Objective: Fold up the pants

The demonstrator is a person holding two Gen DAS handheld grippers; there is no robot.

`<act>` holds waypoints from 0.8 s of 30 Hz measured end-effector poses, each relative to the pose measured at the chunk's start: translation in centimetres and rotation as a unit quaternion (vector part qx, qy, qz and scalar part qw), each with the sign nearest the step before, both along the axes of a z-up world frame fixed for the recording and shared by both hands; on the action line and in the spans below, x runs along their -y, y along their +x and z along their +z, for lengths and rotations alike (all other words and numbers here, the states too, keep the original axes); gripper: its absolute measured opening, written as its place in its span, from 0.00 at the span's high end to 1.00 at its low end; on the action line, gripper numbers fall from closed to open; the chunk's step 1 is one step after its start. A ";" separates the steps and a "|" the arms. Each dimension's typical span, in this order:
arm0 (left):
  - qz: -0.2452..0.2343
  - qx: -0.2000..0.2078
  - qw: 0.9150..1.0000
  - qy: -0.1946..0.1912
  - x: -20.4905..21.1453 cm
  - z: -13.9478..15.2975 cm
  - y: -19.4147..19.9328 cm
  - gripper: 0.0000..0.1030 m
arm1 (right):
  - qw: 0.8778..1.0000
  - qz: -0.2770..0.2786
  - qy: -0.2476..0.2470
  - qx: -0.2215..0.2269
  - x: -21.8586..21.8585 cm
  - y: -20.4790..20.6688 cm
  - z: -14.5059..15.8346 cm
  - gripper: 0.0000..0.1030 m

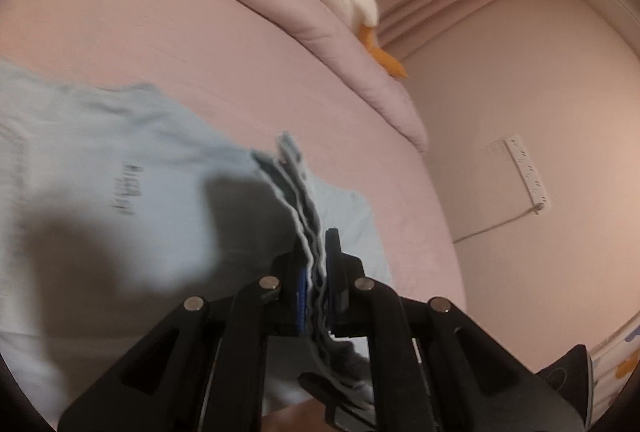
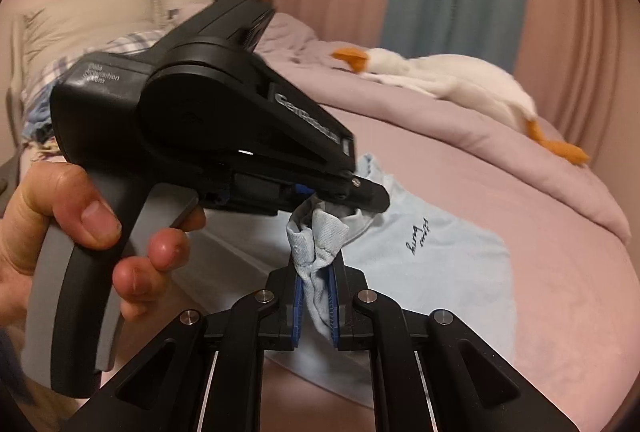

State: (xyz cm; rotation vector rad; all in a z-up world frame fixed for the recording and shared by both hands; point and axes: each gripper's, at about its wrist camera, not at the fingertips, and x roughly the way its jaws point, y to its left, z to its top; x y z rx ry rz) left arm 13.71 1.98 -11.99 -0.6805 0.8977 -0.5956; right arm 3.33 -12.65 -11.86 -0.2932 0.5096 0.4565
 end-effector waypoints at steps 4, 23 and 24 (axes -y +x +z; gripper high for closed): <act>0.019 -0.021 0.999 0.021 -2.5 -1.9 -0.1 0.95 | 1.000 0.020 -0.021 -0.006 -3.3 0.5 -1.2 0.93; 0.036 0.013 0.995 0.096 -3.4 -0.2 -1.0 0.81 | 0.978 0.032 0.156 -0.137 3.2 2.3 0.5 0.76; 0.020 0.012 0.996 0.085 -2.5 0.0 -1.1 0.81 | 0.979 0.001 0.154 -0.132 4.3 2.6 0.7 0.76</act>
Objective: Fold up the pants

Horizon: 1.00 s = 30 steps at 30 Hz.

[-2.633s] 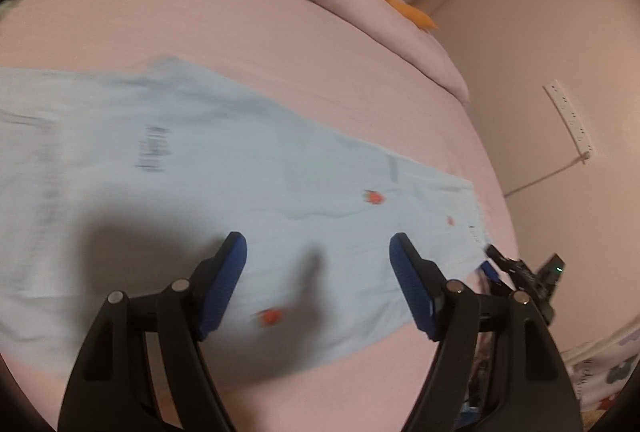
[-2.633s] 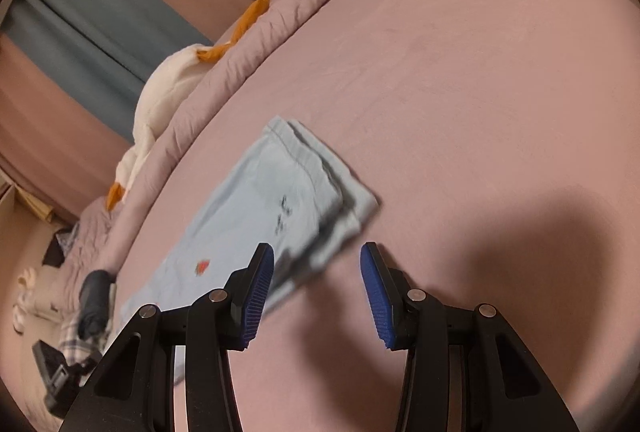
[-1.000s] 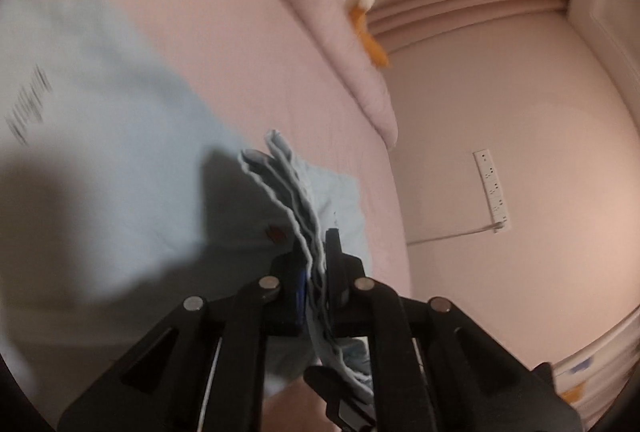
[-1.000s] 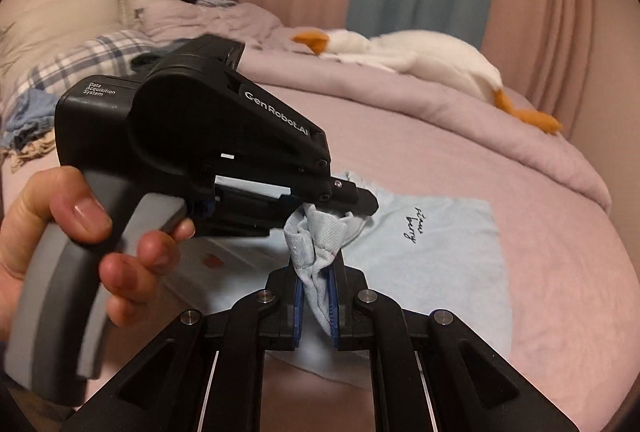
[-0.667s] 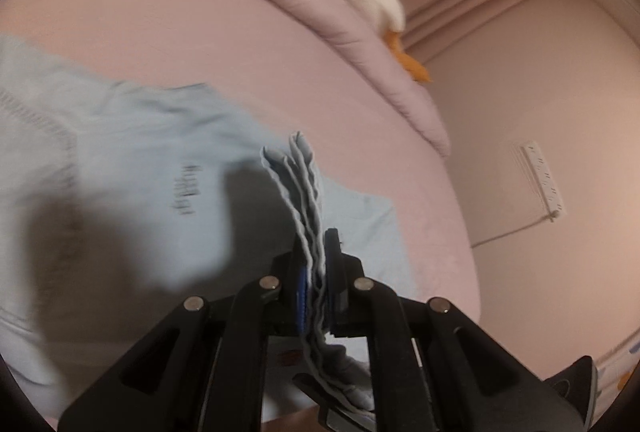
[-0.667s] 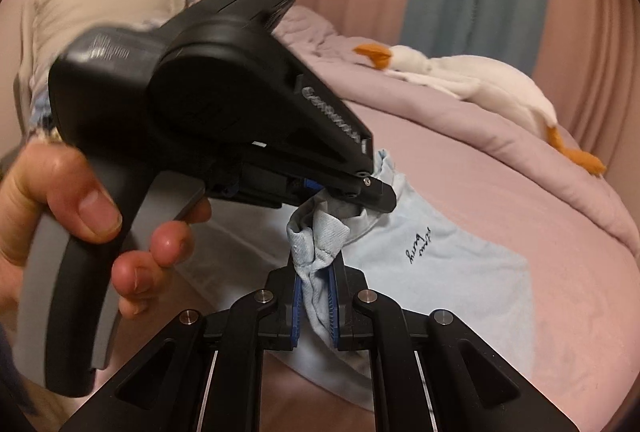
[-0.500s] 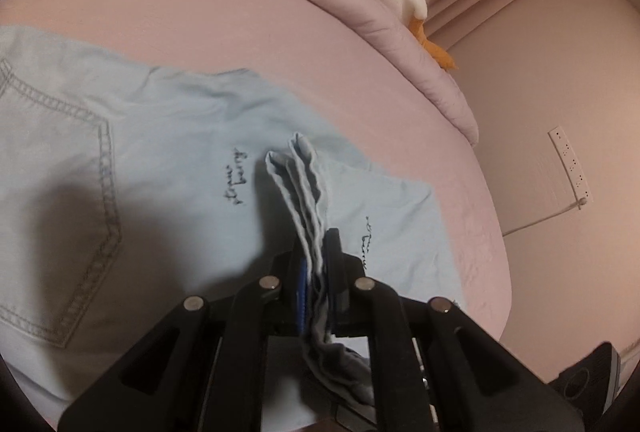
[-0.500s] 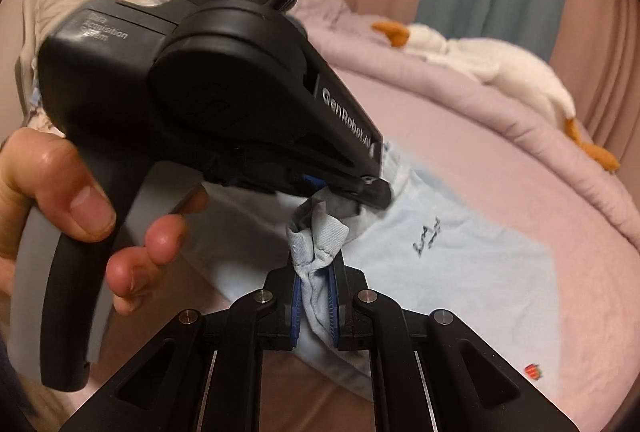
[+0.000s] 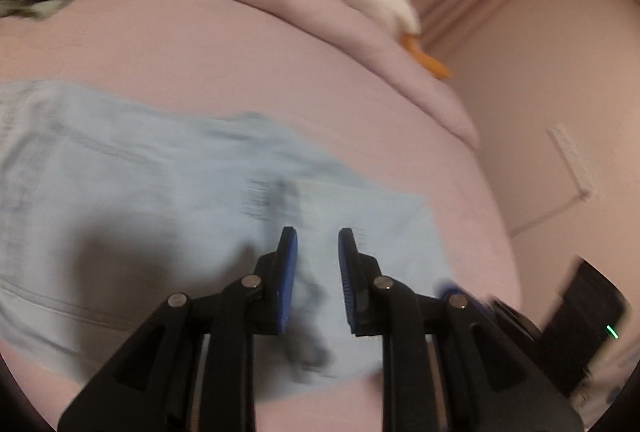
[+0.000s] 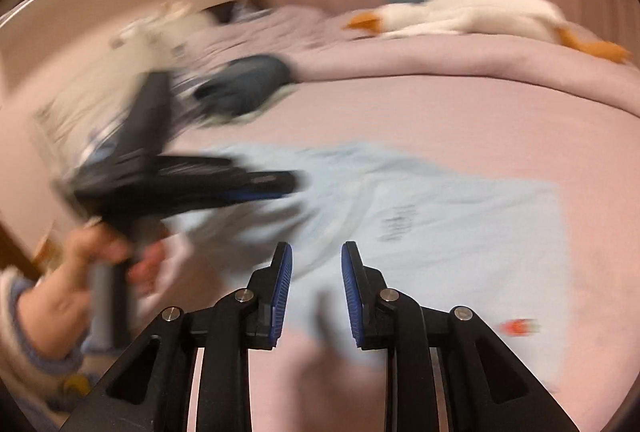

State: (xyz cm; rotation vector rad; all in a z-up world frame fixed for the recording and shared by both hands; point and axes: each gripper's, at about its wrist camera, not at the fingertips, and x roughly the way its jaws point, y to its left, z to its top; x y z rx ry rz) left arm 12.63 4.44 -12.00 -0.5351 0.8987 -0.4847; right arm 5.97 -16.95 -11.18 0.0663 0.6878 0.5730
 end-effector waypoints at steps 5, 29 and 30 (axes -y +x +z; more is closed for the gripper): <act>-0.071 -0.026 0.997 0.003 6.1 -1.6 -0.8 0.83 | 0.992 -0.107 -0.058 -0.033 4.0 2.1 -1.7 0.76; -0.002 -0.046 0.998 0.033 0.9 -4.9 -4.3 0.98 | 0.985 0.059 -0.150 -0.065 -10.1 9.9 -4.0 0.88; -0.002 -0.045 0.998 0.033 0.9 -4.8 -4.4 0.98 | 0.985 0.057 -0.148 -0.065 -10.5 10.3 -3.8 0.88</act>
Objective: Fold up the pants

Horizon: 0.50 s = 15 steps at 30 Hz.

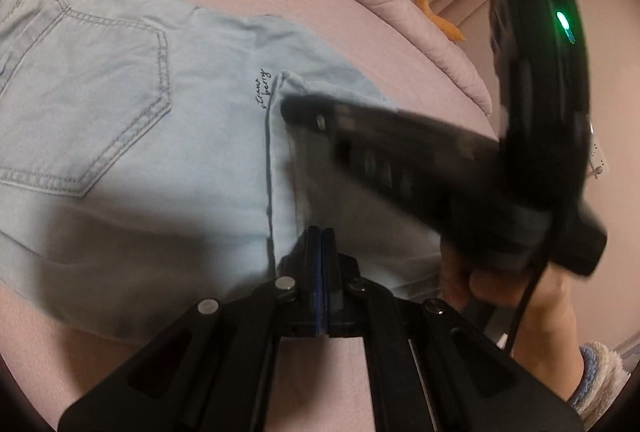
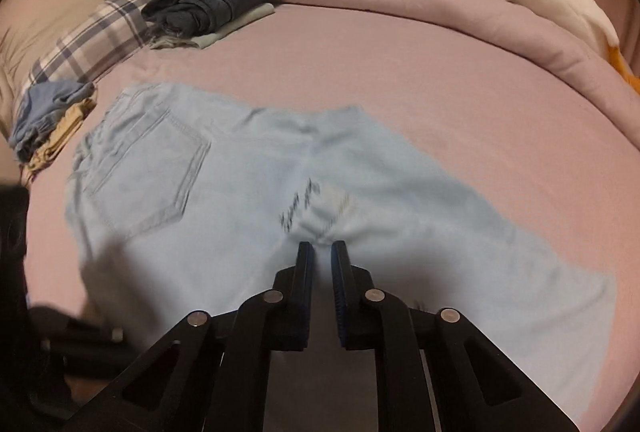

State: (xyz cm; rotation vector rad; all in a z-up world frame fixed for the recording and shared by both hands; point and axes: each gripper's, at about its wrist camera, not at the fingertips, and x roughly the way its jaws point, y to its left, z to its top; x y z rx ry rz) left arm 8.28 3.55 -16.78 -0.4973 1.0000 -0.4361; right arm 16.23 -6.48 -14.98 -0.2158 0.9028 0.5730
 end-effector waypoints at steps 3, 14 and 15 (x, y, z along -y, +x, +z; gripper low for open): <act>0.001 0.002 1.000 0.004 0.5 0.1 0.4 0.98 | 1.000 -0.017 0.014 -0.019 0.2 1.1 0.1 0.88; -0.002 -0.005 1.000 0.006 1.1 0.2 1.3 0.97 | 0.998 -0.044 0.045 -0.025 5.0 -7.1 -0.9 0.87; -0.004 -0.009 1.000 0.005 1.0 0.1 1.3 0.97 | 0.998 -0.043 0.050 -0.022 5.7 -8.8 -1.1 0.87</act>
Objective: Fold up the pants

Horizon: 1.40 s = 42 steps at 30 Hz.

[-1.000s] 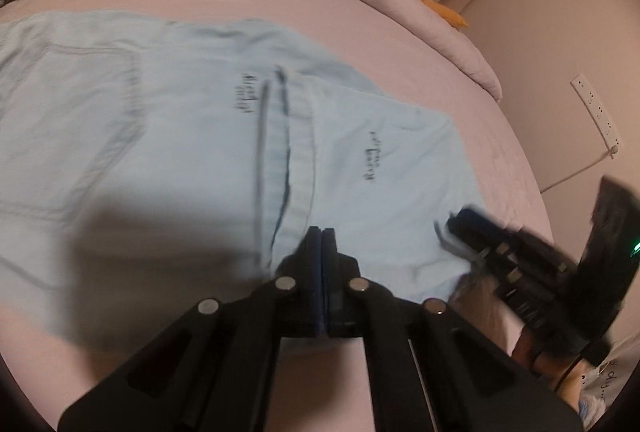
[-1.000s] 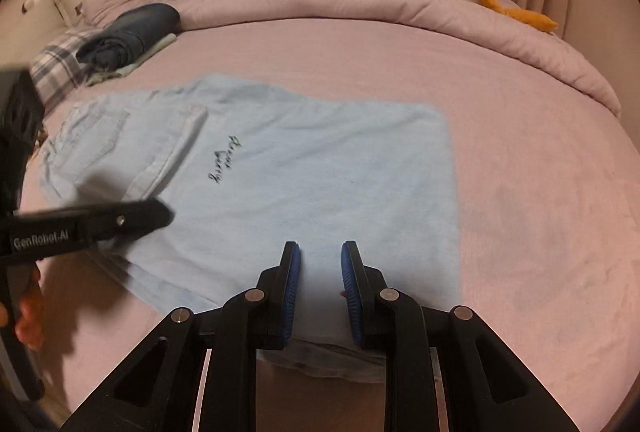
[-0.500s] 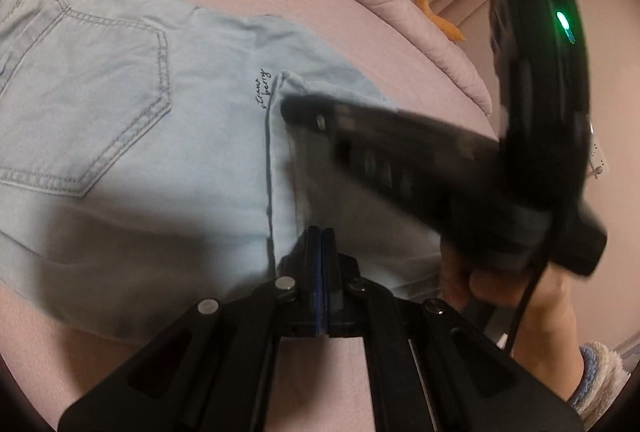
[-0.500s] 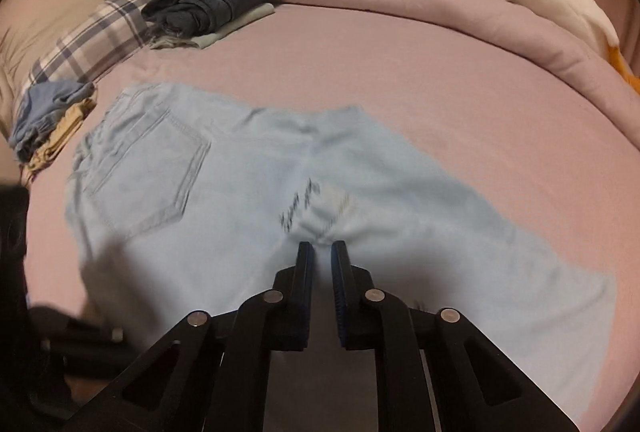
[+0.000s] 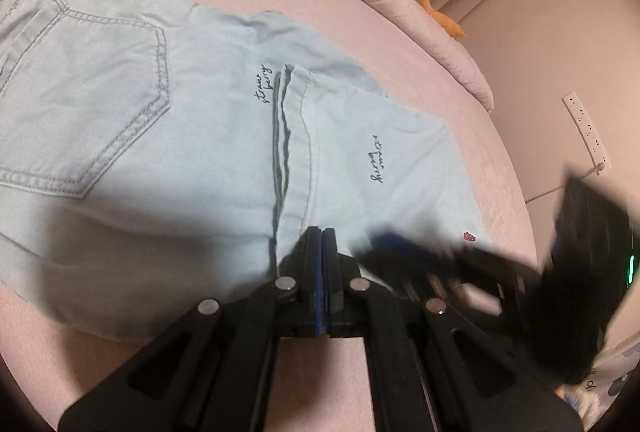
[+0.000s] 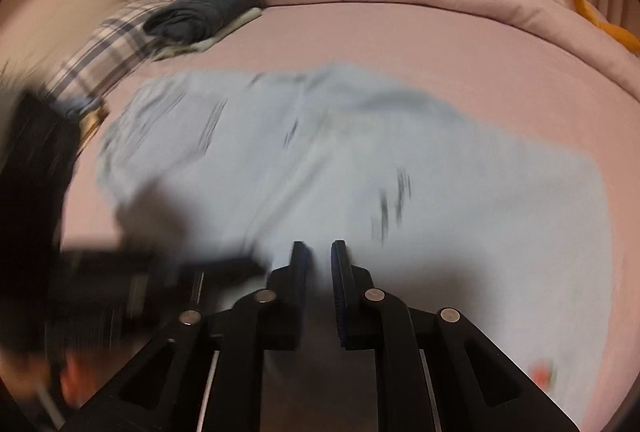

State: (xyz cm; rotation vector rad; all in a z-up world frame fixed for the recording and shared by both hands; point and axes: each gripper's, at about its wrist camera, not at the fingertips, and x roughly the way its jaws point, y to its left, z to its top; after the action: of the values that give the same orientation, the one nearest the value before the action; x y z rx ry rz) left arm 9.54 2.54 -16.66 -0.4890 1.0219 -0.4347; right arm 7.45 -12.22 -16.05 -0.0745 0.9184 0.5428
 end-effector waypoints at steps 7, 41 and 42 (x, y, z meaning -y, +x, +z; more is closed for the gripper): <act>0.001 -0.004 1.000 0.002 -0.2 0.2 -0.1 0.97 | 0.995 -0.046 0.084 -0.011 6.4 -5.1 2.0 0.88; 0.266 -0.077 0.947 -0.162 -17.5 -0.7 -8.7 0.47 | 0.998 0.001 -0.042 0.048 -5.8 2.6 2.4 0.87; 0.280 -0.084 0.941 -0.169 -17.8 -0.9 -8.6 0.47 | 0.997 0.008 -0.041 0.058 -5.9 2.0 2.8 0.88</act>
State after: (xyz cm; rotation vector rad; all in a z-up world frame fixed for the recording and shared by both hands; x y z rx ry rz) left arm 0.92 20.30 -17.55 -1.1072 0.9221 -0.0538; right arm 9.43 -6.27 -13.28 -0.1858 0.8270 0.5104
